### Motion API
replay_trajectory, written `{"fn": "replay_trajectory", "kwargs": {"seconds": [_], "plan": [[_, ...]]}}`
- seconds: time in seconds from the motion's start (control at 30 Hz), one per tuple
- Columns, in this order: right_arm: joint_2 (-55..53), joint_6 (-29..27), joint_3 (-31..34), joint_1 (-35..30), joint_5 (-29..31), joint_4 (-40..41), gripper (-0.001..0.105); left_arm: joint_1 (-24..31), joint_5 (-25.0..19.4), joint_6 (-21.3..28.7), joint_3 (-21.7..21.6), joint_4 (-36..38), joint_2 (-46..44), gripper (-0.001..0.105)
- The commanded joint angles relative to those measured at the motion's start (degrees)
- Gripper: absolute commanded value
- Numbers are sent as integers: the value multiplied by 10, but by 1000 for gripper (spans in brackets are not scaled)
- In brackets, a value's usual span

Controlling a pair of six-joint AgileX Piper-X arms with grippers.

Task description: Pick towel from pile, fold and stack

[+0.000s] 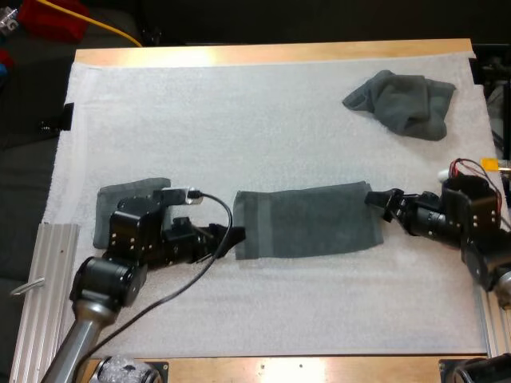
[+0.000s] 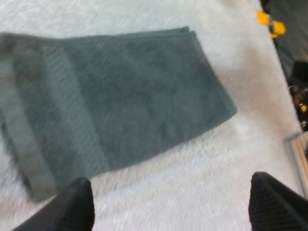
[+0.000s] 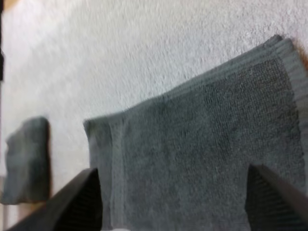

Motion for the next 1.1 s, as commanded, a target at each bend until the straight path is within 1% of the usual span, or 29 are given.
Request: {"fn": "replay_trajectory", "kwargs": {"seconds": [0.0, 0.1, 0.13, 0.27, 0.37, 0.53, 0.6, 0.67, 0.83, 0.97, 1.07], "plan": [[-5, -29, -19, 0, -1, 32, 62, -2, -10, 10, -3, 20, -13, 65], [-5, -62, -49, 0, 3, 77, 62, -2, -22, 17, -3, 52, -40, 65], [-5, -74, -59, 0, 5, 92, 64, -2, -25, 20, -3, 63, -51, 65], [-5, -118, -95, 0, 19, 146, 77, -2, -31, 23, -3, 100, -88, 65], [-5, -136, -111, 0, 23, 167, 78, -2, -31, 23, -3, 107, -113, 65], [-5, -142, -118, 0, 33, 175, 78, -2, -30, 23, -3, 105, -131, 65], [-5, -143, -118, 0, 48, 182, 78, -2, -29, 23, -3, 103, -131, 65], [-5, -159, -118, 0, 61, 185, 78, -2, -29, 23, -3, 90, -131, 65], [-5, -173, -118, -2, 65, 187, 78, -2, -29, 15, -3, 57, -131, 65], [-5, -176, -118, -24, 65, 183, 78, -2, 1, 10, -3, 18, -131, 65], [-5, -176, -118, -51, 64, 175, 78, -2, 6, -9, -3, 1, -131, 65]]}}
